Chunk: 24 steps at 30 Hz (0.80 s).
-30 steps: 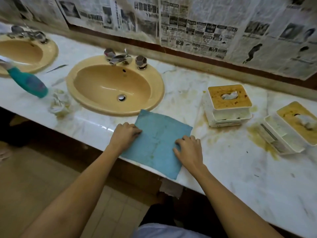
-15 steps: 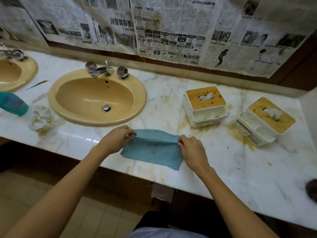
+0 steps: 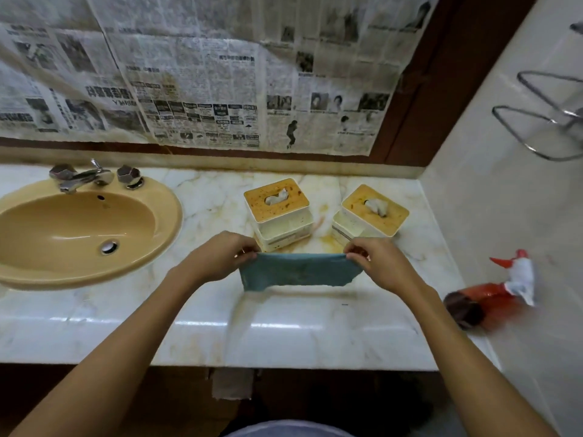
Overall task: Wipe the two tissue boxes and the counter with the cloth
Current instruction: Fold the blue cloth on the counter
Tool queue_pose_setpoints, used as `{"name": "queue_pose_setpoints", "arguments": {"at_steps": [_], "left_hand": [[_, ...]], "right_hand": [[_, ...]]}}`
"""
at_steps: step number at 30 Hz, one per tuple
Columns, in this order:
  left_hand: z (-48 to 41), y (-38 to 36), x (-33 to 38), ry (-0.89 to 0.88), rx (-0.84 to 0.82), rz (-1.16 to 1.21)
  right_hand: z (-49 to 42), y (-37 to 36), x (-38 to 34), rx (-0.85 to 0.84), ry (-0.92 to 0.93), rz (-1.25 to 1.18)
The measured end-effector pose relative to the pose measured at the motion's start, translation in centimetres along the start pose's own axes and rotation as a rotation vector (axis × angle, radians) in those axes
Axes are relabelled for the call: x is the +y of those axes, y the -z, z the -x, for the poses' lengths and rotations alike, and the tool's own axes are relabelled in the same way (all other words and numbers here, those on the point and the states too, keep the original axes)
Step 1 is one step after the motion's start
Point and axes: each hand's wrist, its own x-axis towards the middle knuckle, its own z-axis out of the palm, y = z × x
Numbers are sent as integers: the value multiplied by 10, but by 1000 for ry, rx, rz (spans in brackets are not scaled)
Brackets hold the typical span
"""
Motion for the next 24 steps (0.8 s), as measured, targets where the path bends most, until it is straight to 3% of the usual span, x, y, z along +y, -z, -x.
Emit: {"name": "queue_pose_setpoints", "arguments": {"at_steps": [7, 13, 17, 19, 21, 24], "left_hand": [[-3, -46, 36, -193, 302, -55], [36, -162, 27, -229, 248, -236], [53, -185, 32, -167, 288, -178], [50, -181, 37, -54, 292, -127], [40, -178, 36, 39, 316, -48], [20, -174, 36, 93, 282, -42]], "right_hand": [[37, -7, 53, 215, 89, 110], [96, -100, 95, 115, 112, 211], [117, -124, 99, 102, 42, 165], [115, -123, 92, 178, -97, 120], [107, -122, 80, 230, -367, 32], [92, -120, 66, 201, -688, -144]]}}
